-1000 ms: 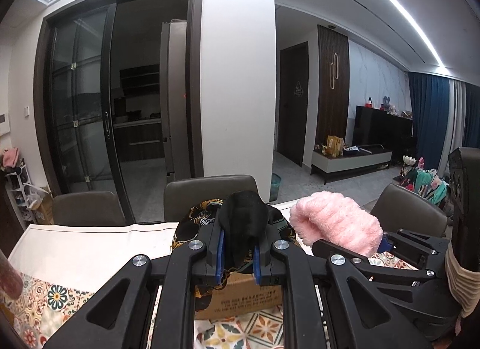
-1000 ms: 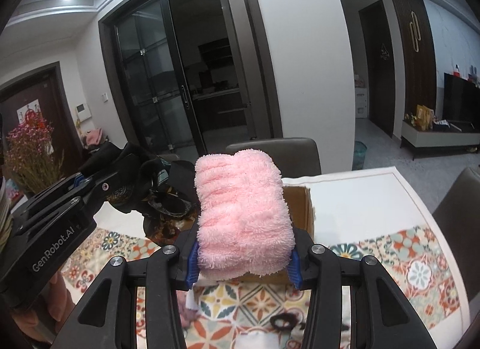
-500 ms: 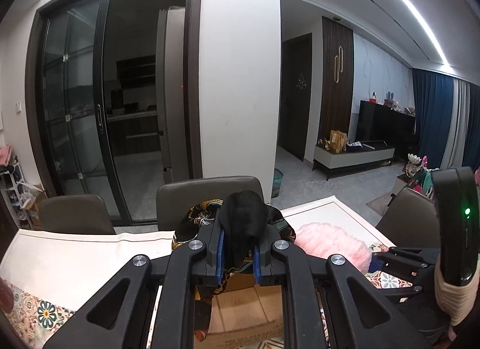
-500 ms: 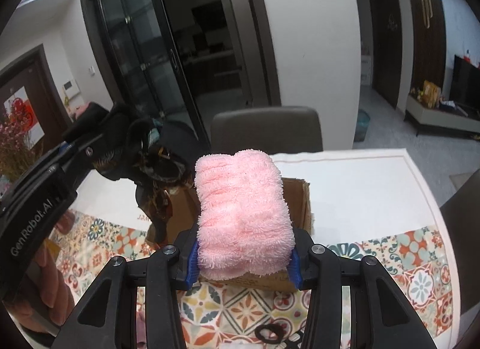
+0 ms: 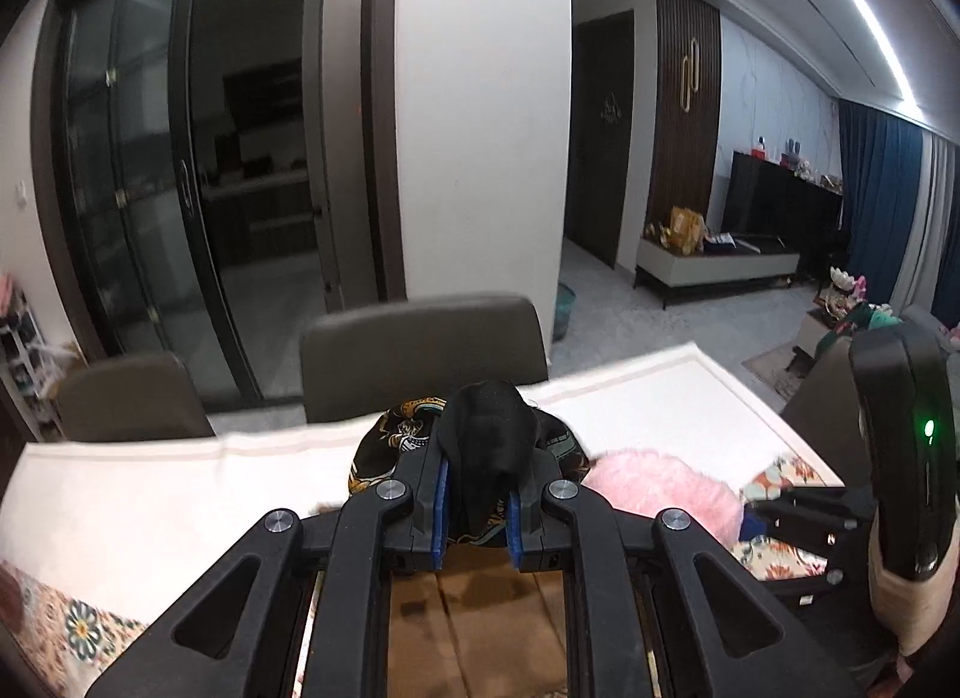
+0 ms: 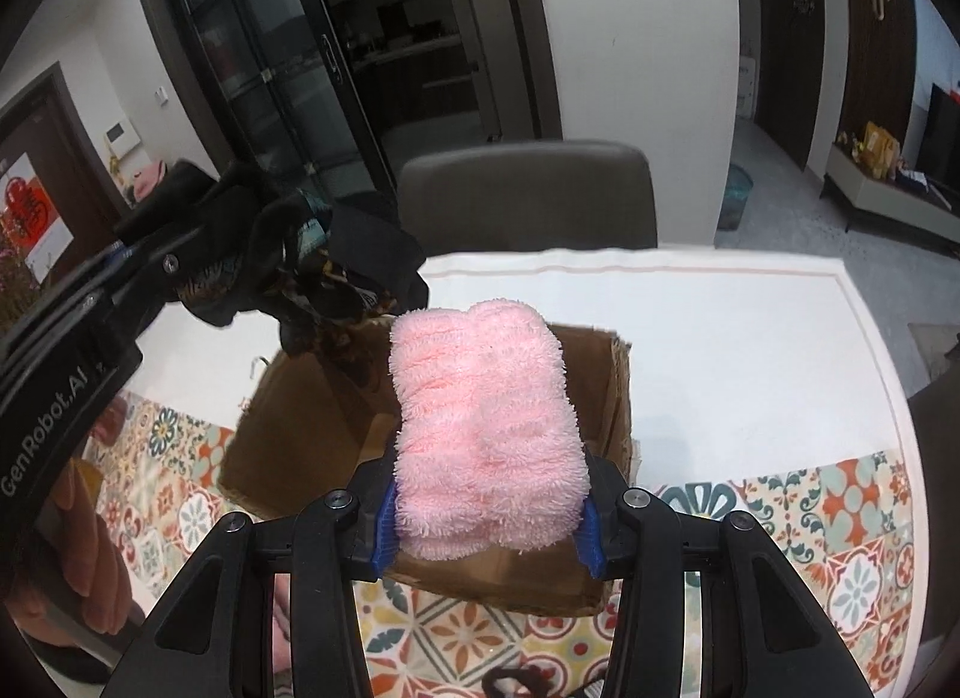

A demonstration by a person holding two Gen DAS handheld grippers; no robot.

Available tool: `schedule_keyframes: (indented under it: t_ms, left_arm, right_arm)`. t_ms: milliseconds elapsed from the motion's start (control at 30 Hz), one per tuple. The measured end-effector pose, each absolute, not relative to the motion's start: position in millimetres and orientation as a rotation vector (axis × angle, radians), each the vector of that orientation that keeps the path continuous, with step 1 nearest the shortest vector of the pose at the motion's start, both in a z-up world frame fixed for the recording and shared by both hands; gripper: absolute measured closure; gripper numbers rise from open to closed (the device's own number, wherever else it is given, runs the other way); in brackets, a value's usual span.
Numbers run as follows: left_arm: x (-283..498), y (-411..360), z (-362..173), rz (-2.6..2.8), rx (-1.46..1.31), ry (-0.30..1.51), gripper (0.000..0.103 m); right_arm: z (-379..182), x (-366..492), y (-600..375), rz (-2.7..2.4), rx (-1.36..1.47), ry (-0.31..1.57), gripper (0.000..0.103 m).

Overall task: Organize soft objects
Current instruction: 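Lower both items into the box and open both tools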

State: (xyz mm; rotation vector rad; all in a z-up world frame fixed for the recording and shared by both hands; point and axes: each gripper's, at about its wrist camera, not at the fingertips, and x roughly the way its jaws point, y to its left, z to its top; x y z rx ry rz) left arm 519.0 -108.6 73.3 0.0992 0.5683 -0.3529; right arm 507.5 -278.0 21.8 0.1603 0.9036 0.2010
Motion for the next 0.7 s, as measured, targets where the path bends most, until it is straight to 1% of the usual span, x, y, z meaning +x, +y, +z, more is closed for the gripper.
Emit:
schedule_keyframes:
  t_ms: [233,367,467,533,633,667,700]
  left_arm:
    - [526.9,-105.3,42.0,-0.333,0.133,0.685,0.086]
    - [530.6,-104.4,24.4,-0.342,0.150,0.773,0.084]
    - [530.1,-106.0,15.0,-0.348,0.162,0.818,0.073]
    - [530.6,-104.1,10.3,-0.341,0.165,0.836,0.060]
    - [530.2,-100.1,8.4,-0.326,0.177,0.847,0.046]
    - [528.3,-99.8,10.2,-0.311,0.187,0.836,0.043]
    - [526.6,-97.8,11.8,-0.303,0.191,0.828,0.037]
  right_arm:
    - [6.5,519.8,-275.6,0.203,0.115,0.960,0.056]
    - [-1.1,521.8,-271.4,0.214,0.087,0.993,0.055]
    - [-6.2,523.6,-269.5,0.222,0.070,1.007,0.055]
    - [-9.2,526.6,-268.8,0.217,0.054,1.016,0.053]
    - [-13.0,530.2,-268.9,0.215,0.048,1.033,0.050]
    - [-13.1,530.8,-269.3,0.210,0.044,1.036,0.048]
    - [-13.7,531.7,-270.3,0.204,0.039,1.039,0.046]
